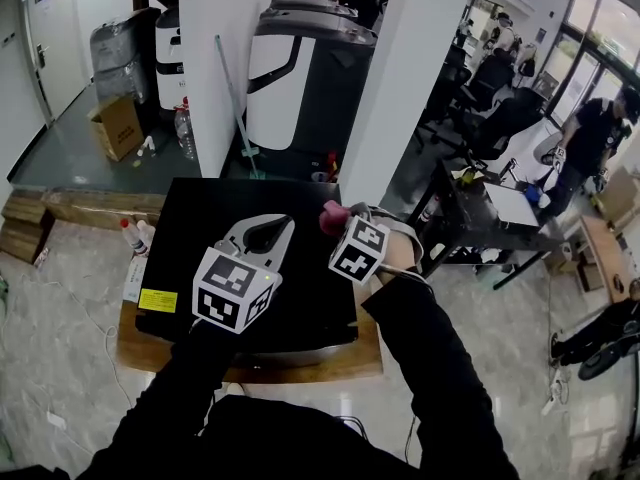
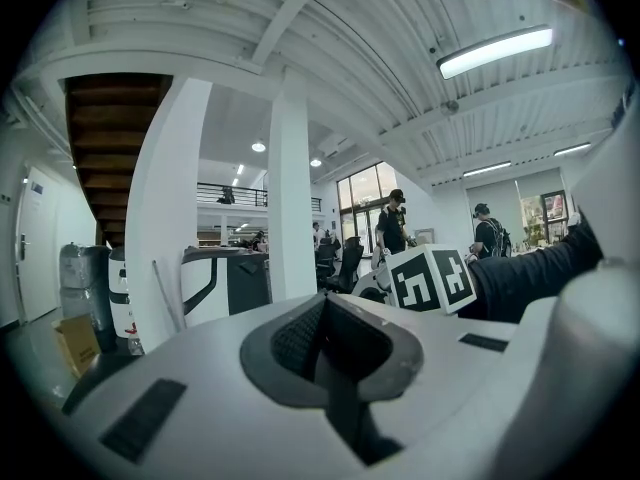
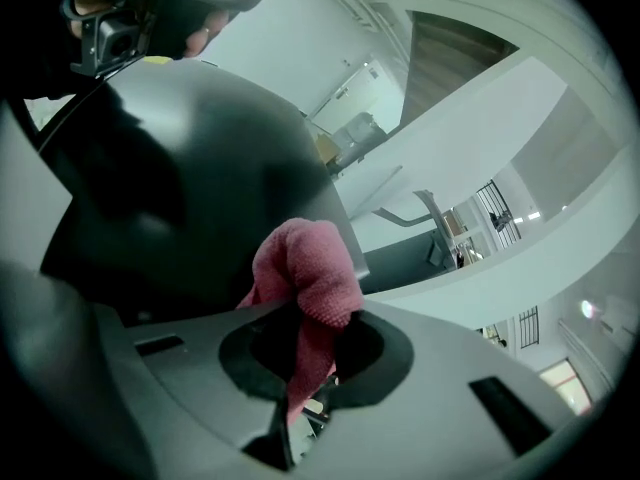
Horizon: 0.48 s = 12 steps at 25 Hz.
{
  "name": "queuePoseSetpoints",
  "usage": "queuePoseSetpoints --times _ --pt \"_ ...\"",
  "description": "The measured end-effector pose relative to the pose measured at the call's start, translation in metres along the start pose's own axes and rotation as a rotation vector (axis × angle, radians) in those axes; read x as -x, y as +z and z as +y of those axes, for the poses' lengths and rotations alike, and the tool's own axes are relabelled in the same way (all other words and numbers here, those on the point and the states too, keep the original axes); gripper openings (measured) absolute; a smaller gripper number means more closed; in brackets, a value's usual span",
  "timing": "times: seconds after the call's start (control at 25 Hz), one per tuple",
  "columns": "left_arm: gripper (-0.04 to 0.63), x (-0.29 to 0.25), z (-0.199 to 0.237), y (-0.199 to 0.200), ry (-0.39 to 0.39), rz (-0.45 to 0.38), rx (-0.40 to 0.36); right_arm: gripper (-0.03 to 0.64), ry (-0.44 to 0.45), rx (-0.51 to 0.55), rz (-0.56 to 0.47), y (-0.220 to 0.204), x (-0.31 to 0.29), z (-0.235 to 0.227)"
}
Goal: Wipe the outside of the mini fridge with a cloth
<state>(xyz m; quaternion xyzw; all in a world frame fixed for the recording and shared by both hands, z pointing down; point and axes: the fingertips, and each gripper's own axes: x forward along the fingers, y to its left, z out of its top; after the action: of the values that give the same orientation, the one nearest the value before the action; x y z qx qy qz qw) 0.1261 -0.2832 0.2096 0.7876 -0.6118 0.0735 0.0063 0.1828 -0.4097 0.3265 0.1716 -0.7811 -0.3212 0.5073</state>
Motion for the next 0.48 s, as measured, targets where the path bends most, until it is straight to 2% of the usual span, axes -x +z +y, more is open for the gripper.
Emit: queuePoseSetpoints --times 0.12,0.2,0.32,0.48 --pt "0.005 -0.002 -0.008 0.003 0.004 -0.006 0.0 0.041 -0.033 -0.012 0.005 -0.019 0.003 -0.007" --pt "0.005 0.001 -0.013 0.009 0.007 -0.024 0.002 0.042 -0.065 -0.055 -0.047 -0.022 0.017 -0.015" --pt "0.006 0.01 -0.024 0.029 0.0 -0.099 0.001 0.043 -0.133 -0.171 -0.219 -0.018 0.06 -0.034" --pt "0.006 0.029 -0.043 0.053 -0.007 -0.198 0.004 0.044 -0.216 -0.403 -0.533 -0.02 0.134 -0.05"
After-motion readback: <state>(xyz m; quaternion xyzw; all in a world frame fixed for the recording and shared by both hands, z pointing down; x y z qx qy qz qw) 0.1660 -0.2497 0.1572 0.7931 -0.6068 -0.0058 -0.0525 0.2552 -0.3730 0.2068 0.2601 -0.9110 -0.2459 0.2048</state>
